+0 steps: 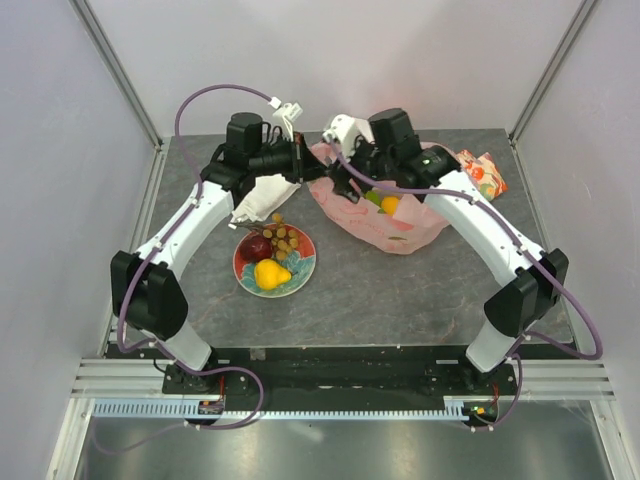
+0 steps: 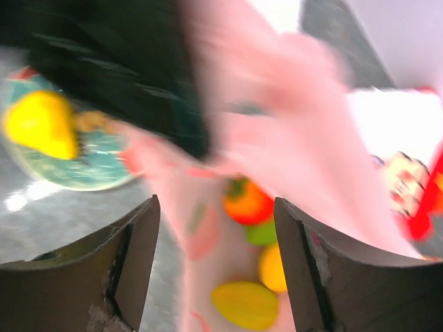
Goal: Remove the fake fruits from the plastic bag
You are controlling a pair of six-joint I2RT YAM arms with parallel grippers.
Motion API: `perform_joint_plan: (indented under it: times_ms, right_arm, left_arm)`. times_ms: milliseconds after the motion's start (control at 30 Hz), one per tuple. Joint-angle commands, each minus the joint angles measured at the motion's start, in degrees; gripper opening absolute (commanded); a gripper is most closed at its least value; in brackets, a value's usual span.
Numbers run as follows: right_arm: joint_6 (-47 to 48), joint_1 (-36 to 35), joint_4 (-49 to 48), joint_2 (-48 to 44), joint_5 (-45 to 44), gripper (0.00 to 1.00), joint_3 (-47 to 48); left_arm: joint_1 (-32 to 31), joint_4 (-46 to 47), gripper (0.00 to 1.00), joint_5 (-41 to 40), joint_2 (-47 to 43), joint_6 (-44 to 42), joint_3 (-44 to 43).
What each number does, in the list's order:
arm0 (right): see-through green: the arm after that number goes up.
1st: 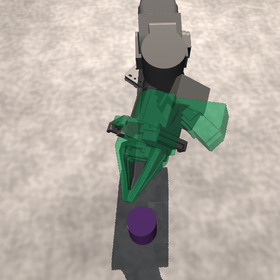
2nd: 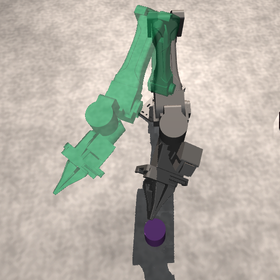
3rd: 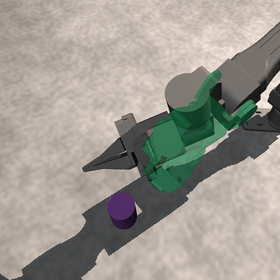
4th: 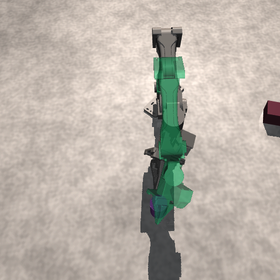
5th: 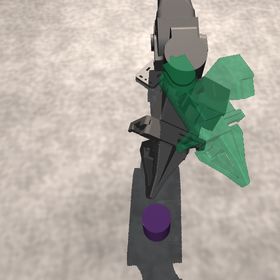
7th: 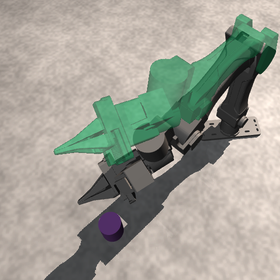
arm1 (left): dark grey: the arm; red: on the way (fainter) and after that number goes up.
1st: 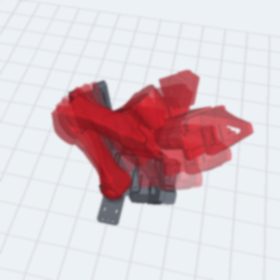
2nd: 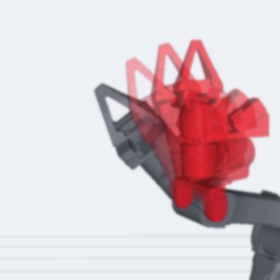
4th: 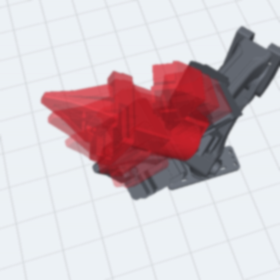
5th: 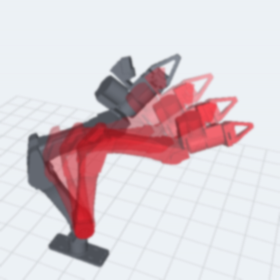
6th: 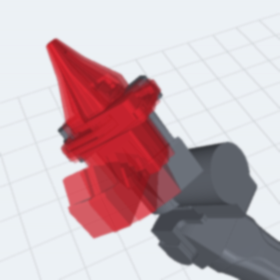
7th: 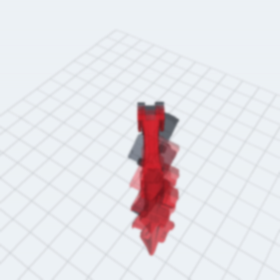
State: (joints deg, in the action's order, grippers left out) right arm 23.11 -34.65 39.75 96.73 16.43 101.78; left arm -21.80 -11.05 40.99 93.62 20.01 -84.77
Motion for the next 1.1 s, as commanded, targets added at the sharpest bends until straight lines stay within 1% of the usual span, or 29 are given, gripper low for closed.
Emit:
perform_joint_plan:
  times_ms: [0, 100, 167, 267, 433, 533, 567, 633, 667, 733, 767, 833, 900, 967, 1033, 1067]
  right_arm:
    - [-0.6, 2.4, -0.1, -3.0, 0.0, 0.72, -3.4]
    - [-1.1, 3.2, -0.5, -5.4, 1.7, 0.71, -8.3]
    - [-1.1, 3.4, 0.7, -6.6, 2.3, 0.71, -9.3]
    - [-4.8, 5.4, 0.5, -9.8, 5.0, 0.7, -8.5]
    - [-7.0, 7.4, -1.5, -8.9, 3.4, 0.66, -9.6]
    - [-7.2, 10.4, 0.7, -9.0, 2.7, 0.63, -12.8]
    - [-6.9, 11.7, 3.7, -10.1, 2.0, 0.62, -15.1]
    - [-2.9, 12.0, 7.4, -11.6, -0.9, 0.6, -17.6]
    - [-1.0, 12.2, 10.4, -13.9, -2.7, 0.6, -20.4]
    - [3.6, 12.3, 11.8, -16.6, -4.6, 0.59, -24.0]
    - [4.9, 12.3, 11.8, -19.3, -6.8, 0.59, -27.8]
    - [7.7, 12.6, 11.3, -21.1, -7.7, 0.6, -31.1]
    - [7.6, 12.6, 9.7, -21.1, -7.8, 0.61, -33.0]
    - [6.1, 12.6, 7.6, -19.0, -6.6, 0.61, -31.1]
    - [4.8, 12.6, 3.5, -16.8, -5.5, 0.64, -29.3]
    - [3.0, 12.6, 0.4, -13.9, -6.0, 0.67, -27.8]
  left_arm:
    - [-0.3, -2.5, 0.02, 2.2, -2.2, -2.1, 0.9]
    - [-0.3, -2.7, 0.02, 2.3, -1.9, -2.2, 1.6]
    - [-0.3, -2.3, 0.02, 3.4, -1.4, -1.8, 1.7]
    - [-0.3, -2.1, 0.02, 4.4, -1.1, -1.8, 2.2]
    - [-0.3, -1.3, 0.02, 5.1, -3.4, -1.5, 5.1]
    - [-0.2, -2.0, 0.02, 4.4, -5.1, -1.7, 6.5]
    - [-0.3, -2.3, 0.02, 4.3, -5.6, -1.7, 7.4]
    - [-0.3, -2.8, 0.02, 3.8, -6.9, -2.3, 8.3]
    - [-0.3, -3.3, 0.02, 3.7, -7.1, -2.9, 9.0]
    - [-0.3, -4.7, 0.02, 3.7, -7.7, -4.5, 9.7]
    - [-0.3, -5.1, 0.02, 3.7, -8.1, -5.0, 10.7]
    - [-0.3, -6.1, 0.02, 3.5, -8.8, -6.1, 12.2]
    - [-0.5, -6.3, 0.02, 3.3, -9.5, -6.3, 14.5]
    - [-0.7, -6.3, 0.02, 3.3, -9.3, -5.8, 15.2]
    - [-1.3, -6.3, 0.02, 2.9, -8.8, -5.6, 15.3]
    - [-1.4, -6.0, 0.02, 2.5, -8.7, -5.6, 15.3]
